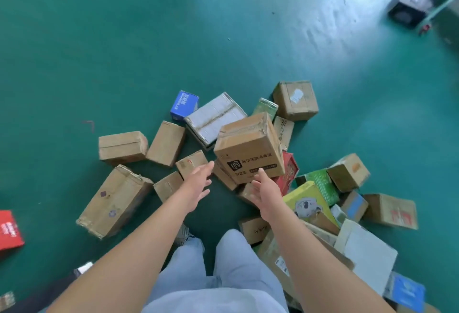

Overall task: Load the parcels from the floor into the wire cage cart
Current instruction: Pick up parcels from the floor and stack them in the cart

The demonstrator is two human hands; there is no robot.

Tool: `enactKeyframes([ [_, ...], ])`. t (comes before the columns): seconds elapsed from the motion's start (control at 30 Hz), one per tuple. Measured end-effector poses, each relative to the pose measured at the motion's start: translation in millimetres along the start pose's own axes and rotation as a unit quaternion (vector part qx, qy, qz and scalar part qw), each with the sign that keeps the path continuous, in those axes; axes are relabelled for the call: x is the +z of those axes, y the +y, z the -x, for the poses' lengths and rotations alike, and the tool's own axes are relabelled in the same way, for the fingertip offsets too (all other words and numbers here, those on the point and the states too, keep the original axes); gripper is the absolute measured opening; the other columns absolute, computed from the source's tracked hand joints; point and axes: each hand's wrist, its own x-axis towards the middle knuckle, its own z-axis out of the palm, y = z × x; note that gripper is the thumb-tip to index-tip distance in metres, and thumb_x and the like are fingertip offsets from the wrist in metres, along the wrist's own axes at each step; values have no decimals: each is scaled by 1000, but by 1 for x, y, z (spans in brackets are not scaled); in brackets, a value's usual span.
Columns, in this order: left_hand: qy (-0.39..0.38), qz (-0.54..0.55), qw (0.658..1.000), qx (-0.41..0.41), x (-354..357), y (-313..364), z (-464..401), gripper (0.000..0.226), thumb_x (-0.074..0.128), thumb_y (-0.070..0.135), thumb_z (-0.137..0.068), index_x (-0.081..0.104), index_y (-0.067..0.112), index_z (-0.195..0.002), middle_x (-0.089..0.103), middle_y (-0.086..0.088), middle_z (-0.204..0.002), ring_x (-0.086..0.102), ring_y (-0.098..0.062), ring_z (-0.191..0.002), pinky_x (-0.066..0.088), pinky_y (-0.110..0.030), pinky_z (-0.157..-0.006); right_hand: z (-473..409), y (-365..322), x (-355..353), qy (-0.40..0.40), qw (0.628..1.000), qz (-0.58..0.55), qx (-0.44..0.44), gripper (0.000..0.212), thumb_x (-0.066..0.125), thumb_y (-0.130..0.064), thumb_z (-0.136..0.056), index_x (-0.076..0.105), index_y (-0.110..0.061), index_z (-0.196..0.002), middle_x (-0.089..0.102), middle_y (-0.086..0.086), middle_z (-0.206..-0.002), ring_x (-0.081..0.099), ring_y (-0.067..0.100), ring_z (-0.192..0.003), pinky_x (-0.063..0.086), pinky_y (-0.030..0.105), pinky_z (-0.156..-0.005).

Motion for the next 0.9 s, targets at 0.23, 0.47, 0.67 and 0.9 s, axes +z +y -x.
enactKeyframes([
  [0.23, -14, 20, 996, -83, 15, 18, -98, 59, 58, 50, -101, 45, 21, -151, 51, -4, -148, 53, -23, -126, 44, -43, -104, -83, -29, -7, 42, 998, 24, 35, 32, 51, -48, -103, 56, -25, -125, 61, 2, -126, 58, 22, -113, 50, 39, -96],
  [0.47, 36, 69, 987, -139, 35, 7, -227, 58, 57, 44, -104, 43, 18, -153, 48, -8, -154, 50, -28, -137, 43, -44, -109, -222, -72, -8, 74, 988, 132, 23, 37, 53, -49, -100, 53, -25, -129, 59, 2, -123, 56, 21, -105, 51, 45, -98],
  [0.67, 79, 59, 981, -167, 55, -16, -350, 56, 56, 40, -105, 38, 22, -155, 41, -8, -160, 45, -28, -142, 44, -42, -110, -356, -97, 4, 121, 957, 264, 1, 73, 55, -53, -96, 29, -22, -157, 31, 7, -159, 47, 38, -132, 48, 53, -103],
  [0.9, 129, 17, 977, -169, 56, -40, -455, 66, 59, 42, -102, 28, 29, -158, 34, -2, -163, 39, -26, -145, 43, -47, -115, -449, -83, 16, 159, 944, 290, 8, 81, 45, -60, -97, 9, -31, -163, 11, 5, -169, 25, 43, -148, 29, 59, -118],
])
